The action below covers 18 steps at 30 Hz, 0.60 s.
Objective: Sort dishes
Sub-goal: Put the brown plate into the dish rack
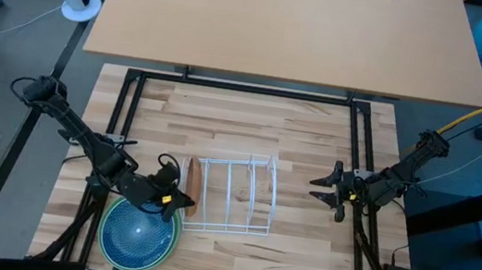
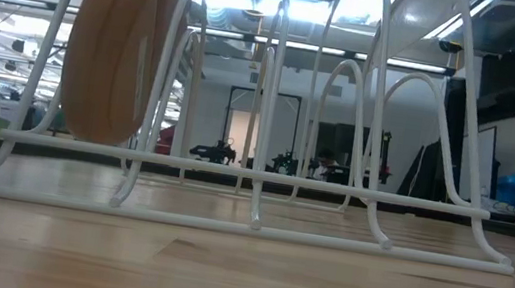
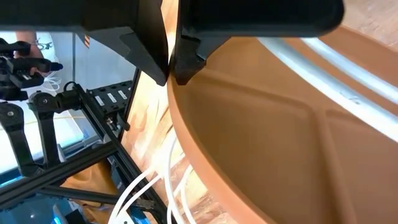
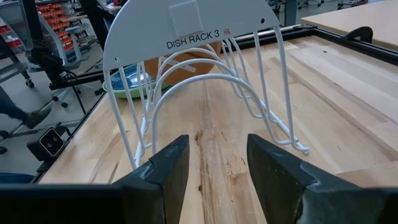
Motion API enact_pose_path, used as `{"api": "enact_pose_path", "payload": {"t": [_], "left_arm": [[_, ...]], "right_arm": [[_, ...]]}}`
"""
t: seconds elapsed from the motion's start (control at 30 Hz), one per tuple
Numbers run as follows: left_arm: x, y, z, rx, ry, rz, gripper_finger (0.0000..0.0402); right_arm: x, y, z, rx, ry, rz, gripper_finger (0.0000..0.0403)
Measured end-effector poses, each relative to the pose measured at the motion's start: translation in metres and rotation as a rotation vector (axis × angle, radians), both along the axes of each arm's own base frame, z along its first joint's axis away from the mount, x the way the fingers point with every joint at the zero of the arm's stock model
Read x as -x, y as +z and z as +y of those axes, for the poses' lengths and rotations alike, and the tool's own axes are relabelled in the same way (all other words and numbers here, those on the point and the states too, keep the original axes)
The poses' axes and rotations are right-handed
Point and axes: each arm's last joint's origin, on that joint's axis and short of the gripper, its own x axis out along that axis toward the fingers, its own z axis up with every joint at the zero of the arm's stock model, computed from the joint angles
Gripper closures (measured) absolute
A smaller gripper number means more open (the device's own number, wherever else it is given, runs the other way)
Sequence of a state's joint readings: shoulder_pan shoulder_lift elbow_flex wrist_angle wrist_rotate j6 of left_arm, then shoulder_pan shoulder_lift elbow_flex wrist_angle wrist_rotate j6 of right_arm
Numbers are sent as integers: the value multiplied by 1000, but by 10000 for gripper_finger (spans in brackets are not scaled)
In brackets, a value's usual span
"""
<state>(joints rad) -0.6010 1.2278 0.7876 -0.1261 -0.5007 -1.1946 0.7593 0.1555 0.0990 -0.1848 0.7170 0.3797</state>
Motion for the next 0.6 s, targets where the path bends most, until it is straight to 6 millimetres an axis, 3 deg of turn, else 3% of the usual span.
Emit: {"api": "enact_pose_path", "payload": {"t": [0.6], "left_arm": [[0, 0, -1, 53, -24, 16, 384]], "right_arm": [[0, 0, 0, 0, 0, 0, 237]]}}
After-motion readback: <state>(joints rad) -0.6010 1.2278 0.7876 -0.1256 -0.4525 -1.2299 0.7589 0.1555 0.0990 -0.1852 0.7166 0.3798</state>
